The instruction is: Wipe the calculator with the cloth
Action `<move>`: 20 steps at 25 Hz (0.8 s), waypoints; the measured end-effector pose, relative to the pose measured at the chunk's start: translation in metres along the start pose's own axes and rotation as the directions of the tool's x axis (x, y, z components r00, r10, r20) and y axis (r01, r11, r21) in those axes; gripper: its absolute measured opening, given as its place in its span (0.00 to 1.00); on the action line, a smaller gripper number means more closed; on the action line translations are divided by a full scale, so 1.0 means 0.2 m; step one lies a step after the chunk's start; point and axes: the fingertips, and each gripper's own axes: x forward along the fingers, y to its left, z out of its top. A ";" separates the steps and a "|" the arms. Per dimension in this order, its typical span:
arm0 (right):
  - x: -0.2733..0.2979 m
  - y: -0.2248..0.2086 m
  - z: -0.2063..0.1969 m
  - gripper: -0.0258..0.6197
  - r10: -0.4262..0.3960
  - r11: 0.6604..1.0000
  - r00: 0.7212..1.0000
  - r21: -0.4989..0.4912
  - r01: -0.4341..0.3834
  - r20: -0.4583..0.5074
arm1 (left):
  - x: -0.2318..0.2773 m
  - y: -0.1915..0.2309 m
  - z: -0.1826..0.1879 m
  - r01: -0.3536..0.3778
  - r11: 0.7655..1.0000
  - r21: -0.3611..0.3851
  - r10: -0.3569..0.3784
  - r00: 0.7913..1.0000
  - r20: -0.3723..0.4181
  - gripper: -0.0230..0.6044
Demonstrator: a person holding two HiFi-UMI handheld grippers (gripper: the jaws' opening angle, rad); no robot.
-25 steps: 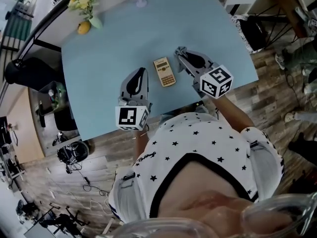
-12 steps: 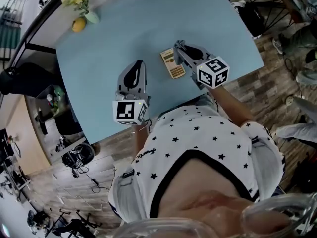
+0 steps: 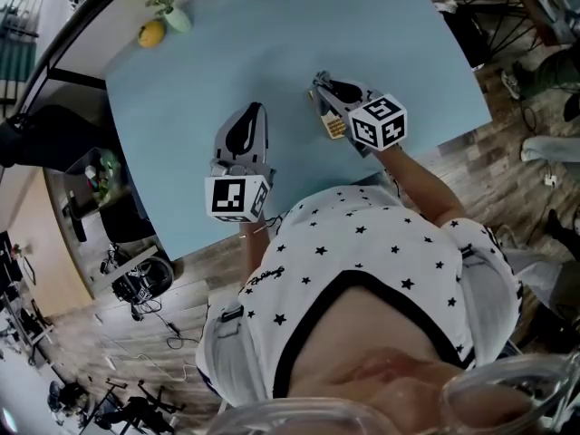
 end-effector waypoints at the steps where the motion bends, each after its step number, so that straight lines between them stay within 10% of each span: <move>1: 0.03 0.01 -0.01 0.12 0.004 1.000 1.000 -0.006 -0.004 -0.012 | 0.00 0.02 0.00 0.001 1.000 -0.002 -0.001 1.000 0.001 0.10; 20: 0.30 -0.04 -0.25 0.12 -0.043 0.996 0.966 -0.089 0.021 -0.254 | -0.07 0.31 -0.06 -0.082 0.993 -0.080 0.083 0.997 0.009 0.10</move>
